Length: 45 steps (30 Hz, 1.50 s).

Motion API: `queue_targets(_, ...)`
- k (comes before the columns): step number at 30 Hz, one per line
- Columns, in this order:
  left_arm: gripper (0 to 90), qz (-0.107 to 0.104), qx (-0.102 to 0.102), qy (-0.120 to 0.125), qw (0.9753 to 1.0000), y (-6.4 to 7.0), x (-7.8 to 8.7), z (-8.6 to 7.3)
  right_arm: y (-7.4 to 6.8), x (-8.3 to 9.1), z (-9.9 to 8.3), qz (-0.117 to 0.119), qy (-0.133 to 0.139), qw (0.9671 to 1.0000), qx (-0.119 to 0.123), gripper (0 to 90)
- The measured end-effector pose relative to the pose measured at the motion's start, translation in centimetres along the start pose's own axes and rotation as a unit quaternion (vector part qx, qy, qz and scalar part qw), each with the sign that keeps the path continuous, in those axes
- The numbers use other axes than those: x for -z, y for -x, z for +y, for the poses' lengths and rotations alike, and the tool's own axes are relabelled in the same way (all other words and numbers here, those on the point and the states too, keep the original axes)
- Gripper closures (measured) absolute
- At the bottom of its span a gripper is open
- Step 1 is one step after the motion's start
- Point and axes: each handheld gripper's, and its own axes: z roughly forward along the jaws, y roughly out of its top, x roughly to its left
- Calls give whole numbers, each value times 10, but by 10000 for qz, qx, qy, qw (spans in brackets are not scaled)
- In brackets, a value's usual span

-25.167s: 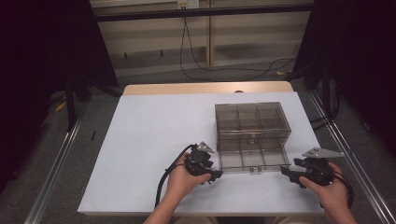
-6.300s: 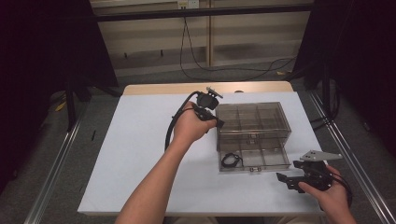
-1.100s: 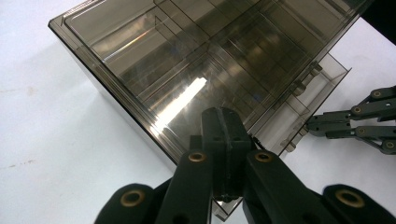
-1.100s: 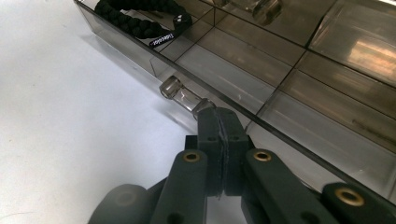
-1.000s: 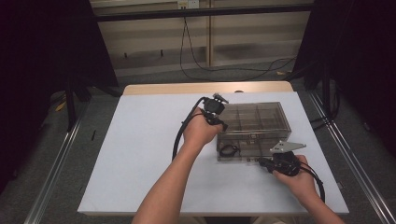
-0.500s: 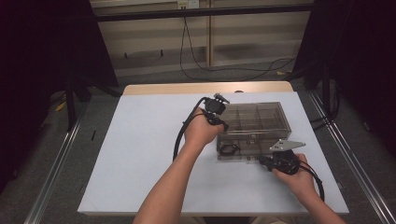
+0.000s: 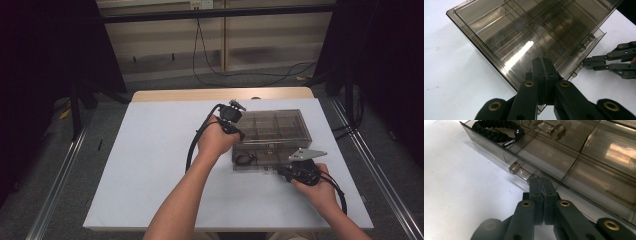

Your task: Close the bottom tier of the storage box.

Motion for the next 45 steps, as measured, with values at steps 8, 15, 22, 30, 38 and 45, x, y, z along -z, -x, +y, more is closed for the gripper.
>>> queue_targets(8, 900, 23, -27, -22, 10000, 0, 0, 0, 1, -2, 1, -30, 24, 10000, 47, 882)
queue_targets(15, 900, 39, 10, -8, 10000, 1, 0, 0, 2, -3, 2, -77, 30, 10000, 26, 881)
queue_targets(22, 900, 32, 5, -9, 10000, 1, 0, 0, 3, -5, 4, -107, 37, 9999, 48, 881)
queue_targets(30, 900, 67, -49, -2, 10000, 2, 0, 0, 3, -6, 4, -121, 54, 9999, 20, 881)
queue_targets(38, 900, 69, -34, 23, 10000, 2, 0, -1, 3, -7, 5, -142, 68, 9999, 19, 880)
queue_targets(45, 900, 65, -43, 9, 10000, 2, 0, 0, 4, -7, 5, -131, 59, 9999, -17, 881)
